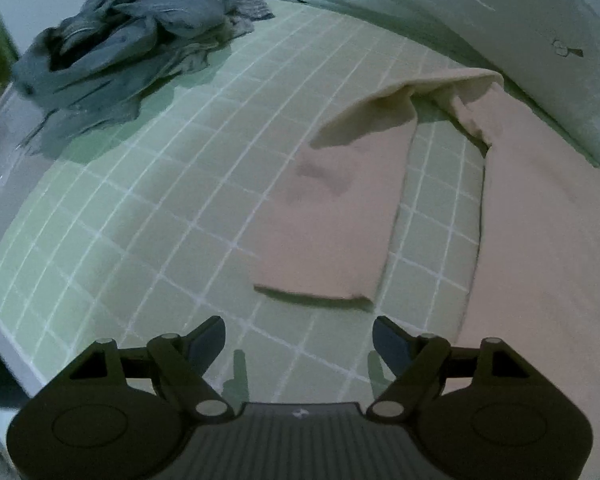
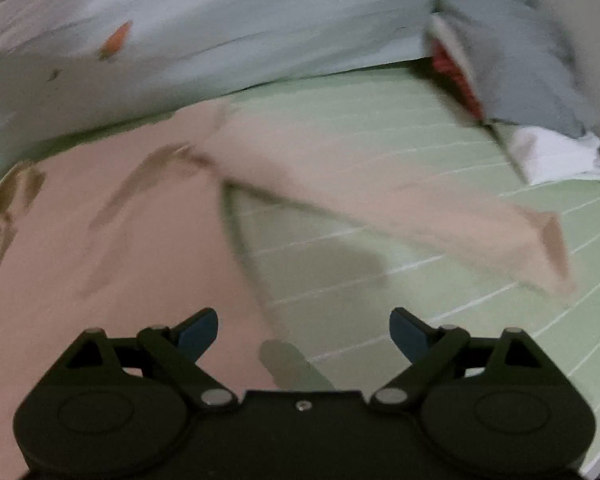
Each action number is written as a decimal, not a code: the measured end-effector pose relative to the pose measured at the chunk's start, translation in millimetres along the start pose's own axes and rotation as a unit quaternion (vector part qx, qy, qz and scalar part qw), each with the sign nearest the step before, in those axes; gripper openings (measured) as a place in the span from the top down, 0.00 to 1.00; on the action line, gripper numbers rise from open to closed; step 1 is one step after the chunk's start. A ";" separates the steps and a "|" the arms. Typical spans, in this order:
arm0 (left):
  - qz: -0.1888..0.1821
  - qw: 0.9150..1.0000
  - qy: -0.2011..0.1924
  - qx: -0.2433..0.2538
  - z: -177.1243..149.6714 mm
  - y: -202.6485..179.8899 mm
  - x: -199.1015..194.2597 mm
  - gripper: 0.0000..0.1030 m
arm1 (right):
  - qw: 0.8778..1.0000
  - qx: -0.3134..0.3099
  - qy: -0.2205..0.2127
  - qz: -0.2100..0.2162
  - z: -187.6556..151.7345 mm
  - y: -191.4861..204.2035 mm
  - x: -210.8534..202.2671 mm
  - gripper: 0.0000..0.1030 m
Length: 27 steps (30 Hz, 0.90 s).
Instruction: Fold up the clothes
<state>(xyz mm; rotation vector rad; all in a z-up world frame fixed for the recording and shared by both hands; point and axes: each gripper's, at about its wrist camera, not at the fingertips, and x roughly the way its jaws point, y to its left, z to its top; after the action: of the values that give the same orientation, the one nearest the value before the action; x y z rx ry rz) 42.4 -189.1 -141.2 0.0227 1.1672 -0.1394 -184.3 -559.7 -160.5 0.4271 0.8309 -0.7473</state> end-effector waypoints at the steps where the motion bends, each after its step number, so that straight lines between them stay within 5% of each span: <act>1: -0.006 1.000 0.001 0.005 3.9 2.7 3.3 0.27 | 1.000 -0.005 0.003 0.003 -3.5 11.1 -2.9 0.09; 11: -0.047 0.998 0.007 0.049 38.6 26.9 37.1 0.41 | 0.999 -0.013 0.008 -0.028 -40.6 68.7 -34.9 0.09; 14: -0.063 0.996 0.006 0.064 42.1 31.0 43.6 0.60 | 0.999 -0.002 0.010 -0.045 -51.6 80.0 -42.1 0.09; 17: -0.085 0.994 0.001 0.069 45.0 37.2 45.8 0.99 | 0.998 0.013 0.012 -0.053 -59.4 90.2 -45.1 0.09; 27: -0.122 0.990 -0.064 0.031 84.7 107.4 -6.5 0.99 | 0.998 0.014 0.017 -0.063 -66.6 131.9 -36.4 0.09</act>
<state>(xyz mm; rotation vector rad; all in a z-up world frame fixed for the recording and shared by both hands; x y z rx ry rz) 130.4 -89.7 -107.8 -0.0737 1.0348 -0.3872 -136.8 -415.3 -165.1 0.4167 0.8855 -0.8716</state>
